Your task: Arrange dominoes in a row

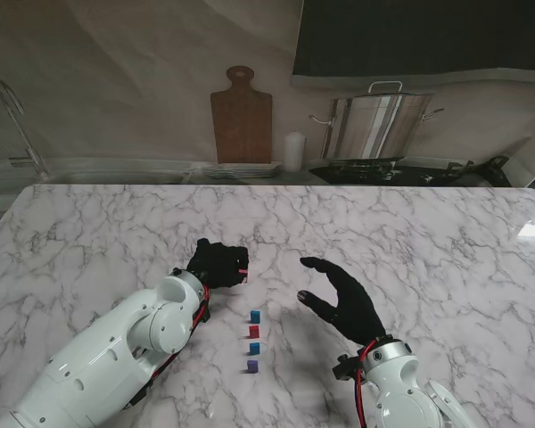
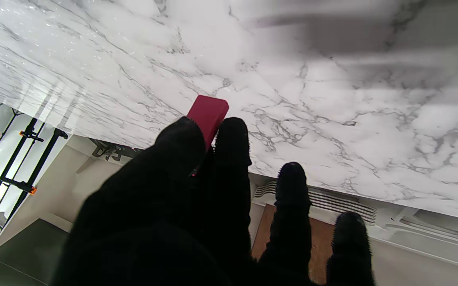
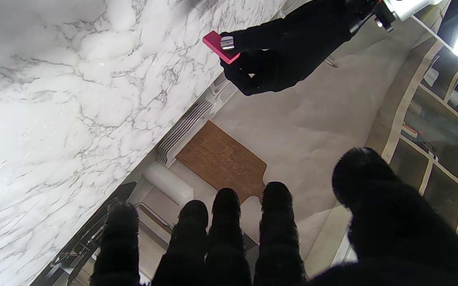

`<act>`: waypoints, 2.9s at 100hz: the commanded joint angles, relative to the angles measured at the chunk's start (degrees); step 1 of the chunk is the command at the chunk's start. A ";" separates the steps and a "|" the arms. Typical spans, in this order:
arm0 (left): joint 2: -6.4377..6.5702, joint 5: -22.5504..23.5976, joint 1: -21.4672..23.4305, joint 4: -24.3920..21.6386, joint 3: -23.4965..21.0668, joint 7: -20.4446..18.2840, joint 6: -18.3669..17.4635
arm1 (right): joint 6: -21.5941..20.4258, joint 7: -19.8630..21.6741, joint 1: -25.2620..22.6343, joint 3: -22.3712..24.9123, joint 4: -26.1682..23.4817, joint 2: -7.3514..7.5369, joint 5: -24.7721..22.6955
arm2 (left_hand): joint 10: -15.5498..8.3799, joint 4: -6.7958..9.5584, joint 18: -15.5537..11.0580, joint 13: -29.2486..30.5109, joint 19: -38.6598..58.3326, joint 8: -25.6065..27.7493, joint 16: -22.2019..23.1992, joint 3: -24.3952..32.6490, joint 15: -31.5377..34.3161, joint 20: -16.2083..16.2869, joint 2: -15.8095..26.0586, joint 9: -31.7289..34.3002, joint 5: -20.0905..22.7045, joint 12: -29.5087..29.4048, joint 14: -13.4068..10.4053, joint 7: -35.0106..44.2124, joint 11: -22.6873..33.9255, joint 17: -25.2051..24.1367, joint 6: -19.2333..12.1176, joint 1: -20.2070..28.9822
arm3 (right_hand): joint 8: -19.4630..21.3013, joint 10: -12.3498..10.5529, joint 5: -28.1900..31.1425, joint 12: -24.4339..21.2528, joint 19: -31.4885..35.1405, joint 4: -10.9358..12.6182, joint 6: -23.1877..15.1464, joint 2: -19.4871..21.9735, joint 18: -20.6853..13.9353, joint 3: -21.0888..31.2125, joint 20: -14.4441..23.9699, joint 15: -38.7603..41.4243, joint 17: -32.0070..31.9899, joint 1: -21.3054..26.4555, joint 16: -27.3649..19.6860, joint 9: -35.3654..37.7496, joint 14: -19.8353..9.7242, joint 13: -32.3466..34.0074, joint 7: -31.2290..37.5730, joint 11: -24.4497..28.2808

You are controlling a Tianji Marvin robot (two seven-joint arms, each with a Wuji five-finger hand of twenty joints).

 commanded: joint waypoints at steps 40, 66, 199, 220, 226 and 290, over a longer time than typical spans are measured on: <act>-1.99 -4.19 -1.95 4.04 5.10 1.60 2.28 | 0.02 0.04 -0.21 -0.10 0.11 -0.03 -0.20 | -0.51 2.07 0.90 -0.71 -0.03 -2.83 0.53 -4.02 2.02 2.89 4.37 -0.43 0.53 -1.81 0.02 2.12 0.17 -0.92 0.75 4.01 | 0.74 -0.16 -1.05 0.41 0.46 1.25 -0.51 0.67 -0.42 0.94 0.72 0.01 -0.20 1.68 -0.35 -0.39 -0.79 0.82 0.78 0.90; -2.86 -5.41 -3.07 6.74 7.10 3.50 2.61 | 0.09 0.03 -0.34 0.10 0.00 -0.05 -0.09 | -0.66 2.27 0.68 0.64 2.27 -4.08 0.34 -4.91 2.85 2.81 5.10 1.19 0.27 -4.75 -0.77 2.43 -2.60 -0.54 1.02 4.53 | 0.76 -0.17 -0.98 0.40 0.46 1.24 -0.52 0.70 -0.42 0.97 0.73 0.00 -0.19 1.66 -0.35 -0.44 -0.77 0.78 0.81 0.89; -2.74 -6.28 -1.65 6.99 7.75 3.25 1.68 | 0.22 0.08 -0.50 0.34 -0.27 -0.05 -0.05 | -0.51 1.92 0.43 0.81 6.31 -5.45 -0.21 -3.46 3.22 0.19 4.10 2.33 -0.05 -7.72 -0.52 3.52 -4.40 -0.55 1.34 4.12 | 0.75 -0.16 -0.95 0.39 0.41 1.23 -0.56 0.68 -0.47 1.00 0.72 0.01 -0.22 1.66 -0.35 -0.42 -0.79 0.82 0.82 0.89; -2.42 -5.70 -1.57 6.59 7.61 2.53 1.66 | 0.25 0.14 -0.53 0.36 -0.34 -0.04 -0.05 | -0.46 1.98 0.42 -0.13 6.01 -5.05 -0.07 -3.66 3.04 -0.14 4.09 1.46 -0.50 -6.86 -0.24 3.44 -3.88 -0.71 1.37 3.55 | 0.74 -0.17 -0.99 0.39 0.42 1.23 -0.56 0.69 -0.41 0.98 0.73 0.14 -0.19 1.64 -0.30 -0.39 -0.59 1.09 0.80 0.89; -2.29 -5.48 -1.57 6.48 7.60 2.20 1.68 | 0.28 0.14 -0.54 0.38 -0.36 -0.04 -0.02 | -0.38 2.02 0.41 -0.51 5.69 -4.89 -0.07 -3.76 2.85 -0.32 4.02 0.99 -0.76 -6.70 0.03 3.26 -3.78 -0.80 1.35 3.42 | 0.73 -0.18 -1.02 0.39 0.43 1.23 -0.56 0.68 -0.29 0.97 0.74 0.26 -0.17 1.61 -0.23 -0.40 -0.44 1.34 0.78 0.88; -1.95 -4.54 -1.35 5.94 7.23 1.61 1.73 | 0.25 0.13 -0.53 0.34 -0.33 -0.04 -0.05 | -0.62 2.20 0.63 -1.13 4.01 0.10 0.68 -4.59 2.53 -0.24 3.90 0.73 -0.74 -2.87 0.75 2.24 -2.24 -0.74 0.93 3.49 | 0.74 -0.24 -1.05 0.40 0.42 1.24 -0.54 0.73 -0.36 0.96 0.74 0.39 -0.20 1.63 0.04 -0.47 -0.35 1.61 0.76 0.85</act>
